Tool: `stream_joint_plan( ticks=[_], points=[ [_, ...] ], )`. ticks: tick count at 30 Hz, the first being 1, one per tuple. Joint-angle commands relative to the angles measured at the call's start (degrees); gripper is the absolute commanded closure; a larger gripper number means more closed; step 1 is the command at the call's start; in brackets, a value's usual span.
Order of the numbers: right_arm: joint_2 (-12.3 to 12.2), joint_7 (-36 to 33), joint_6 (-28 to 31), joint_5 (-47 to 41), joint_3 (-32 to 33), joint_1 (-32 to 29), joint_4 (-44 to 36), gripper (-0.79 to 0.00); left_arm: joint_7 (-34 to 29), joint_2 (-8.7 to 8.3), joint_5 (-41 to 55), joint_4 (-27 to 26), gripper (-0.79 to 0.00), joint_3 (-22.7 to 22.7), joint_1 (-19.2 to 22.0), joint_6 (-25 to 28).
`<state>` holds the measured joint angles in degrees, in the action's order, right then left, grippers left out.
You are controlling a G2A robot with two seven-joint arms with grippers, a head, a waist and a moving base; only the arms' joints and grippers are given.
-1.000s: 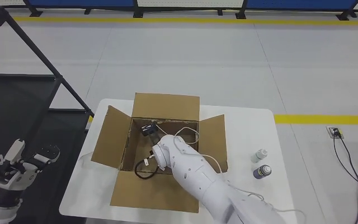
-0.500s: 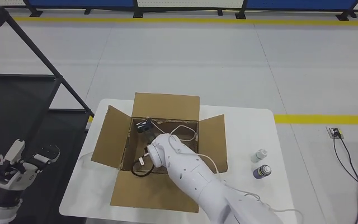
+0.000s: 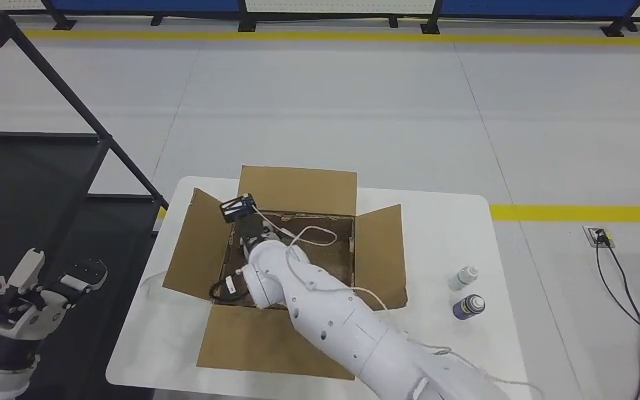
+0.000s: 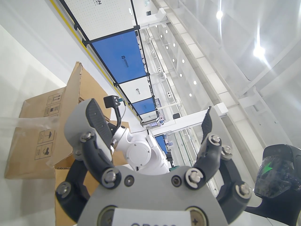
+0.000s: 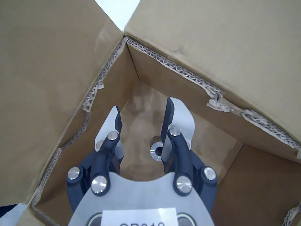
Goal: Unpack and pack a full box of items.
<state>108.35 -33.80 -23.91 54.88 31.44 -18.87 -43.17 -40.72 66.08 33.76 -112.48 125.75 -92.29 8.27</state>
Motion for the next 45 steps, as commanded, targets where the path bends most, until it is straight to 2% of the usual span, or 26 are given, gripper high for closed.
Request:
stream_joint_plan(
  ticks=[1, 3, 7, 11, 18, 25, 29, 32, 37, 45],
  points=[
    [-2.18, -2.04, -0.63, 3.76, 1.73, -2.84, -7.76, -0.477, 0.0, 0.0, 0.0, 0.0, -0.785, 0.0, 0.0, 0.0],
    [-4.5, -4.64, -1.03, 8.24, 3.94, -6.27, -15.28, -0.48, 0.0, 0.0, 0.0, 0.0, -0.785, 0.0, 0.0, 0.0],
    [-8.91, -9.6, -1.62, 18.08, 9.93, -15.01, -30.99, -0.554, 0.0, 0.0, 0.0, 0.0, -0.785, 0.0, 0.0, 0.0],
    [-12.39, -13.42, -2.0, 28.07, 17.09, -25.2, -45.64, -0.776, 0.0, 0.0, 0.0, 0.0, -0.785, 0.0, 0.0, 0.0],
    [-16.19, -14.78, -2.41, 39.24, 29.86, -46.24, -70.04, -0.785, 0.0, 0.0, 0.0, 0.0, -0.785, 0.0, 0.0, 0.0],
    [-17.56, -11.62, -7.28, 43.75, 38.25, -64.83, -85.39, -0.785, 0.0, 0.0, 0.0, 0.0, -0.785, 0.0, 0.0, 0.0],
    [-17.78, -11.26, -10.99, 43.47, 43.36, -71.98, -88.23, -0.785, 0.0, 0.0, 0.0, 0.0, -0.785, 0.0, 0.0, 0.0],
    [-17.87, -12.24, -10.92, 40.62, 47.24, -74.01, -86.25, -0.785, 0.0, 0.0, 0.0, 0.0, -0.785, 0.0, 0.0, 0.0],
    [-18.12, -15.68, -7.81, 32.72, 54.82, -71.95, -78.88, -0.785, 0.0, 0.0, 0.0, 0.0, -0.785, 0.0, 0.0, 0.0],
    [-18.42, -13.77, -5.66, 22.95, 61.95, -65.62, -68.11, -0.785, 0.0, 0.0, 0.0, 0.0, -0.785, 0.0, 0.0, 0.0]
  ],
)
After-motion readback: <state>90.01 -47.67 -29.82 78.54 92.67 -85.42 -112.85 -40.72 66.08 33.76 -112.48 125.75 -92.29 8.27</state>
